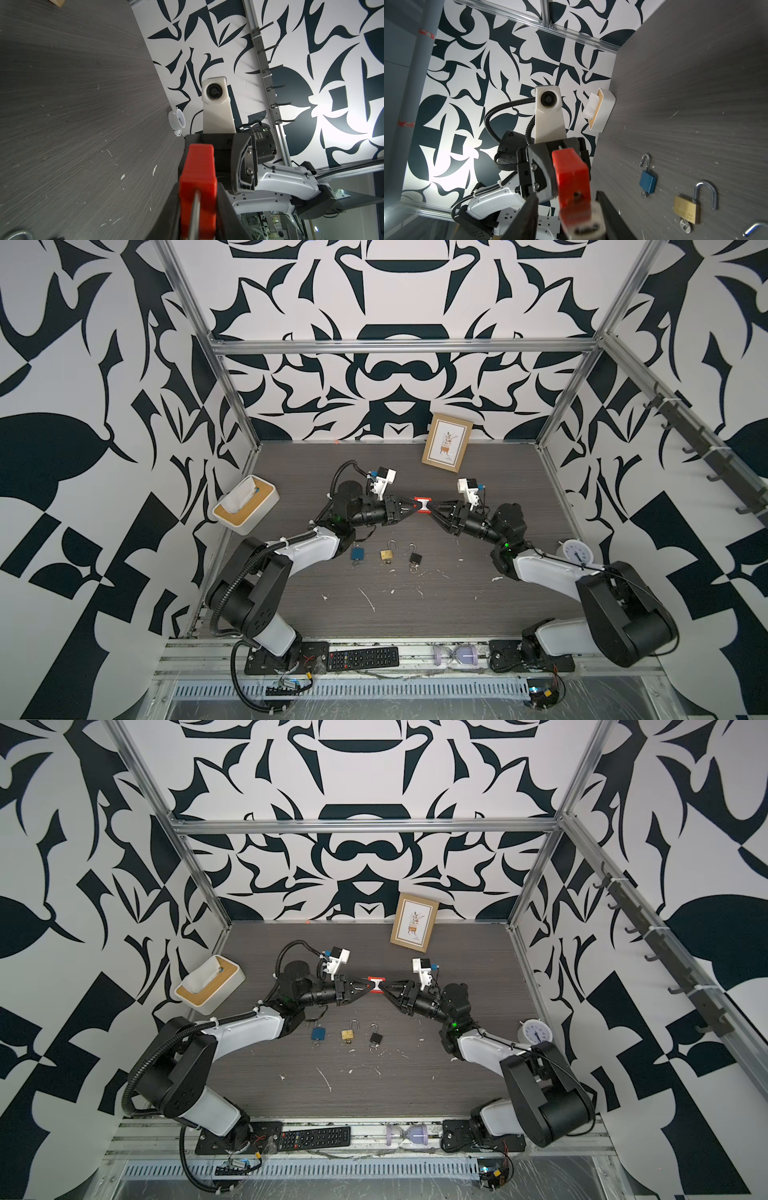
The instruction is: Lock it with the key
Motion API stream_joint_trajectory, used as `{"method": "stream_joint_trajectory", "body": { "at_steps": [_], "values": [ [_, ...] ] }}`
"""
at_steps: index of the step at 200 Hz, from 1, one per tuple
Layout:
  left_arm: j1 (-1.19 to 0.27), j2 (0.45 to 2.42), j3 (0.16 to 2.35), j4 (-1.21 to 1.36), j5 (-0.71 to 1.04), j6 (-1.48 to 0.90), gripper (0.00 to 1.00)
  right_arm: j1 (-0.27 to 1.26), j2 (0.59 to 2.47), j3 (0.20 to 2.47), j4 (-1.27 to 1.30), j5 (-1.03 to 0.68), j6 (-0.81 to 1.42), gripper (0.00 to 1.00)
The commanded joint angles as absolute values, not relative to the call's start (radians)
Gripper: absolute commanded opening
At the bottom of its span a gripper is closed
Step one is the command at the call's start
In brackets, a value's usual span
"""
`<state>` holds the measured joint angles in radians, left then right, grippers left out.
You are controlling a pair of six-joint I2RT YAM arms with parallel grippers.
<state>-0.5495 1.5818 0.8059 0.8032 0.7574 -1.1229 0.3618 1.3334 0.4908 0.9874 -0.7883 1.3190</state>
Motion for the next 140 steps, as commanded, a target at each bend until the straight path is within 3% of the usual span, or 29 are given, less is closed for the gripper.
{"method": "stream_joint_trajectory", "body": {
  "at_steps": [1,37,77,114,140],
  "values": [
    [-0.493,1.589,0.795,0.908,0.834,-1.211,0.00,0.318,1.204,0.513,0.718,-0.773,1.230,0.54],
    [-0.454,1.608,0.861,0.775,0.976,-1.171,0.00,0.279,1.126,0.476,0.692,-0.779,1.438,0.57],
    [-0.448,1.698,0.989,0.690,1.231,-1.148,0.00,0.281,1.141,0.408,0.935,-0.737,1.786,0.56],
    [-0.444,1.715,1.060,0.545,1.260,-1.080,0.00,0.285,1.069,0.440,0.740,-0.747,1.761,0.57],
    [-0.445,1.707,1.095,0.420,1.243,-0.993,0.00,0.290,1.084,0.427,0.814,-0.736,1.805,0.52]
  ]
}}
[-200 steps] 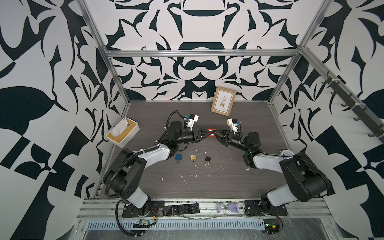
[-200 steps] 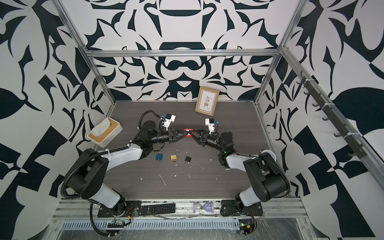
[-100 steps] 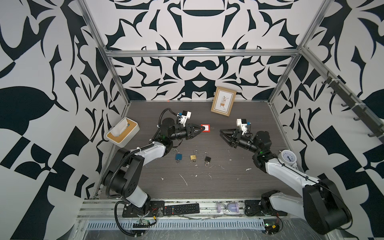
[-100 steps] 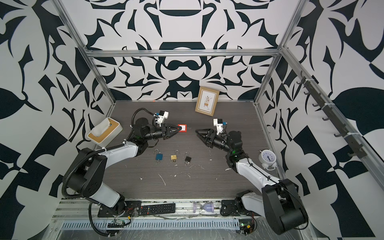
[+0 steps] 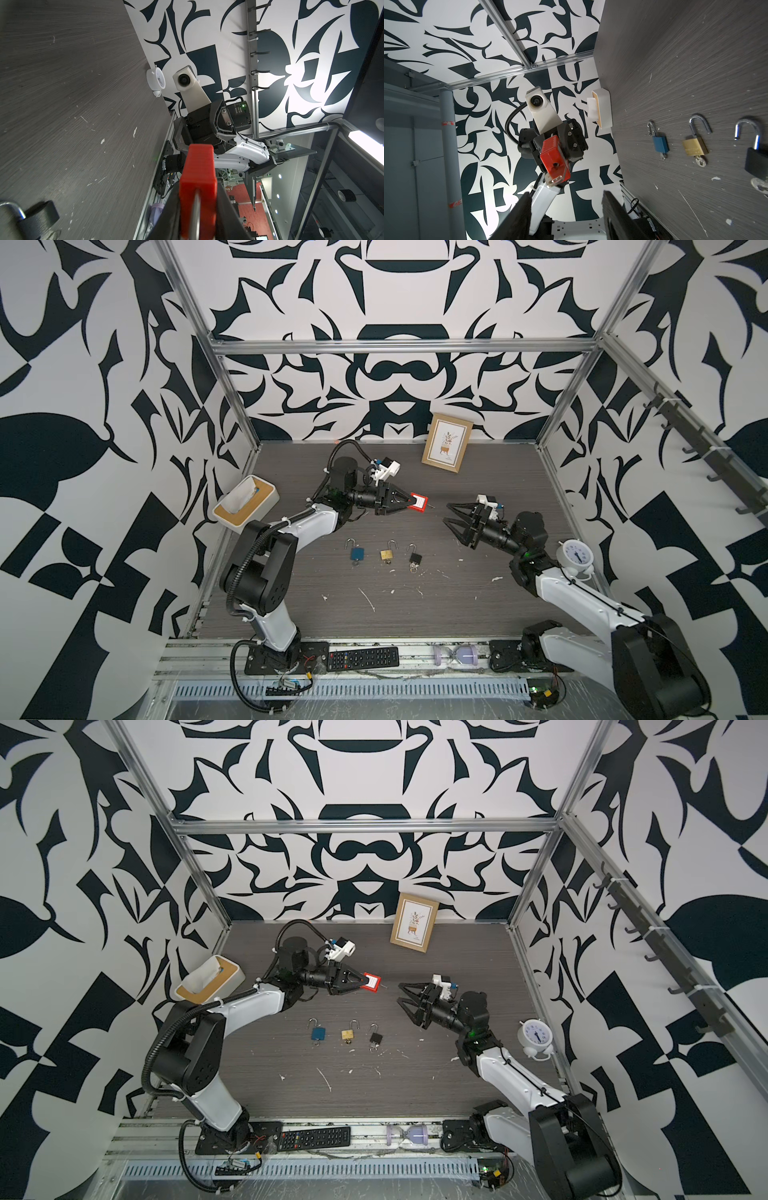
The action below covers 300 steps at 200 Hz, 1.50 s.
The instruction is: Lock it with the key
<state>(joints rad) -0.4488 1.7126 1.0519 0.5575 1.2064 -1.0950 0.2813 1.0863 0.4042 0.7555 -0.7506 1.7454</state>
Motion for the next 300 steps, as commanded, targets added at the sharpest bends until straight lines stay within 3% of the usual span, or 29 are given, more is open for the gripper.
{"method": "stream_joint_trajectory", "body": {
  "at_steps": [1,22,71,146,212,269,300],
  "values": [
    [-0.446,1.706,1.097,0.413,1.242,-0.988,0.00,0.291,1.085,0.426,0.819,-0.734,1.808,0.52],
    [-0.451,1.697,1.119,0.264,1.211,-0.881,0.00,0.317,1.137,0.421,0.930,-0.712,1.863,0.44],
    [-0.452,1.682,1.107,0.228,1.187,-0.845,0.00,0.412,1.243,0.480,1.015,-0.696,1.874,0.42],
    [-0.453,1.671,1.104,0.223,1.184,-0.838,0.00,0.419,1.321,0.474,1.101,-0.667,1.888,0.36],
    [-0.453,1.671,1.105,0.231,1.182,-0.852,0.00,0.417,1.346,0.476,1.140,-0.679,1.864,0.18],
    [-0.463,1.660,1.018,0.525,1.124,-1.200,0.00,0.364,1.430,0.447,1.341,-0.739,1.812,0.01],
    [-0.466,1.687,0.973,0.748,1.118,-1.407,0.00,0.353,1.477,0.475,1.422,-0.782,1.789,0.00]
  ]
}}
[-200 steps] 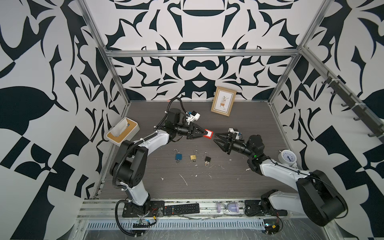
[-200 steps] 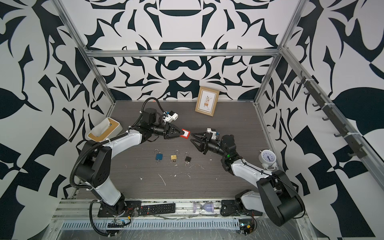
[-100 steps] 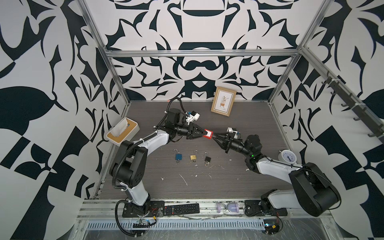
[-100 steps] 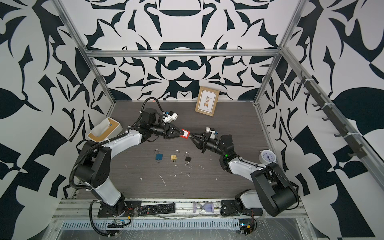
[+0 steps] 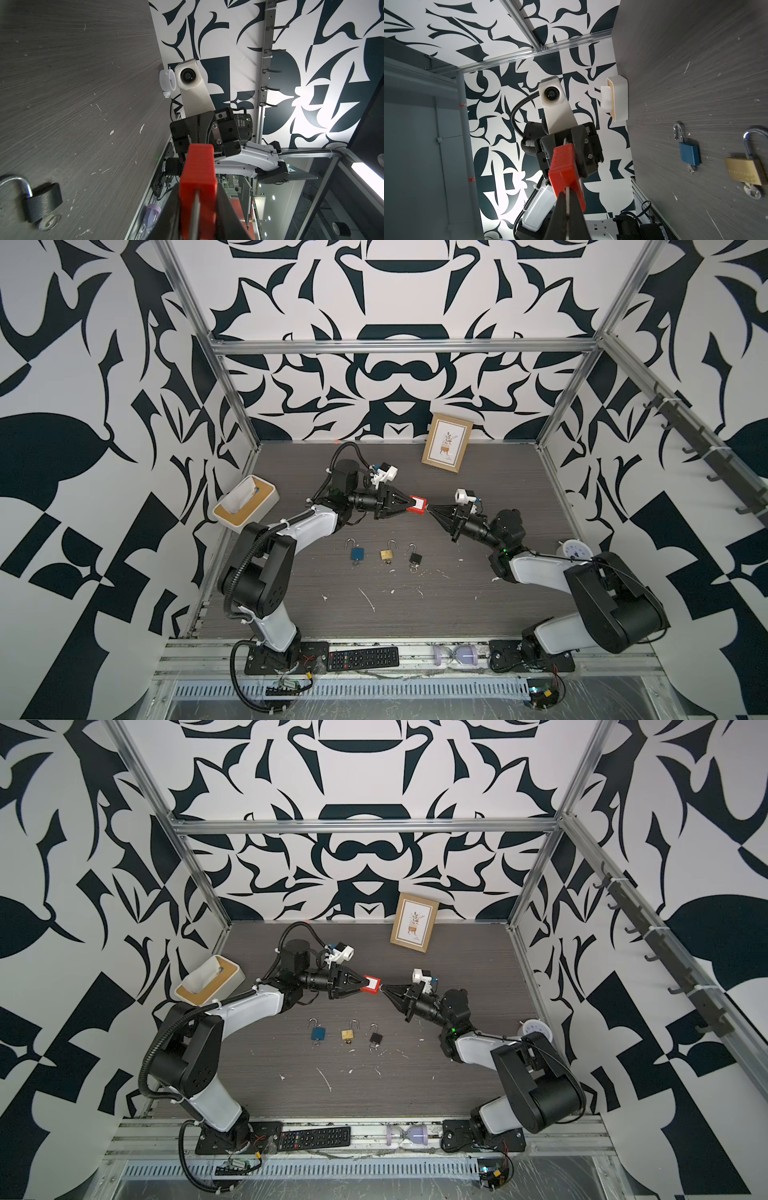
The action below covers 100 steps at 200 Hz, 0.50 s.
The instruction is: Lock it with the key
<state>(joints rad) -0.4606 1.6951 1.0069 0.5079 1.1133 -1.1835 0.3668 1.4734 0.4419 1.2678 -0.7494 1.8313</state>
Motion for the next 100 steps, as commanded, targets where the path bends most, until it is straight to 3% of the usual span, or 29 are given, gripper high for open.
{"method": "stream_joint_trajectory", "body": {
  "at_steps": [1,35,100],
  "values": [
    [-0.466,1.689,0.973,0.753,1.118,-1.412,0.00,0.354,1.477,0.476,1.422,-0.783,1.788,0.00],
    [-0.473,1.723,0.962,0.864,1.114,-1.515,0.00,0.353,1.459,0.518,1.422,-0.833,1.743,0.00],
    [-0.472,1.710,0.961,0.853,1.121,-1.483,0.00,0.354,1.433,0.525,1.406,-0.862,1.689,0.00]
  ]
}}
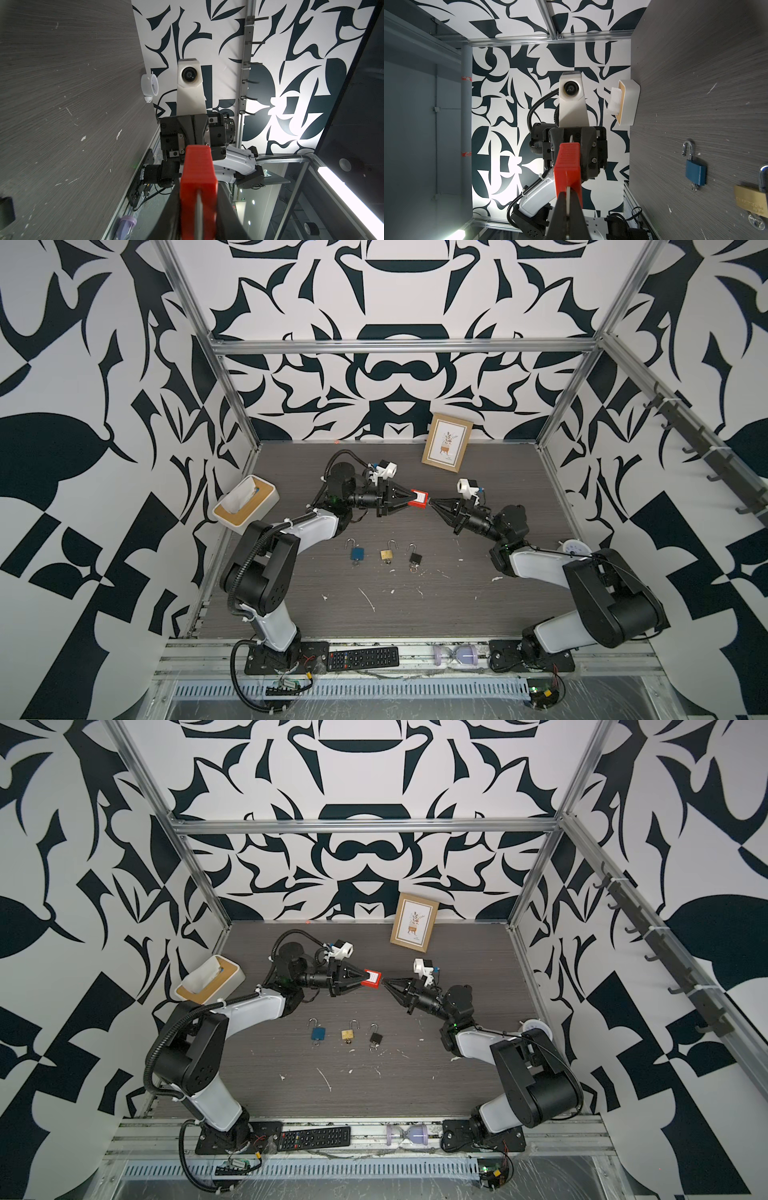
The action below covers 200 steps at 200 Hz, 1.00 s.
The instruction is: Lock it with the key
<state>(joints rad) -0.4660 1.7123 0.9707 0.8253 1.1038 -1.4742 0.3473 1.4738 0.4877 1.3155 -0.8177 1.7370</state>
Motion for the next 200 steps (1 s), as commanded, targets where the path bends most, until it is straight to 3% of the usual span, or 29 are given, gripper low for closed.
{"method": "stream_joint_trajectory", "body": {
  "at_steps": [1,54,145,171,200],
  "values": [
    [-0.472,1.710,0.960,0.852,1.120,-1.481,0.00,0.354,1.432,0.524,1.404,-0.862,1.687,0.00],
    [-0.449,1.717,0.939,0.861,1.118,-1.466,0.00,0.317,1.344,0.506,1.223,-0.893,1.561,0.00],
    [-0.405,1.720,0.930,0.835,1.111,-1.428,0.00,0.253,1.253,0.470,1.156,-0.939,1.550,0.00],
    [-0.397,1.720,0.929,0.777,1.092,-1.370,0.00,0.193,1.153,0.443,0.816,-0.859,1.396,0.00],
    [-0.399,1.692,0.893,0.704,1.001,-1.265,0.00,0.190,0.999,0.481,0.215,-0.546,1.084,0.00]
  ]
}}
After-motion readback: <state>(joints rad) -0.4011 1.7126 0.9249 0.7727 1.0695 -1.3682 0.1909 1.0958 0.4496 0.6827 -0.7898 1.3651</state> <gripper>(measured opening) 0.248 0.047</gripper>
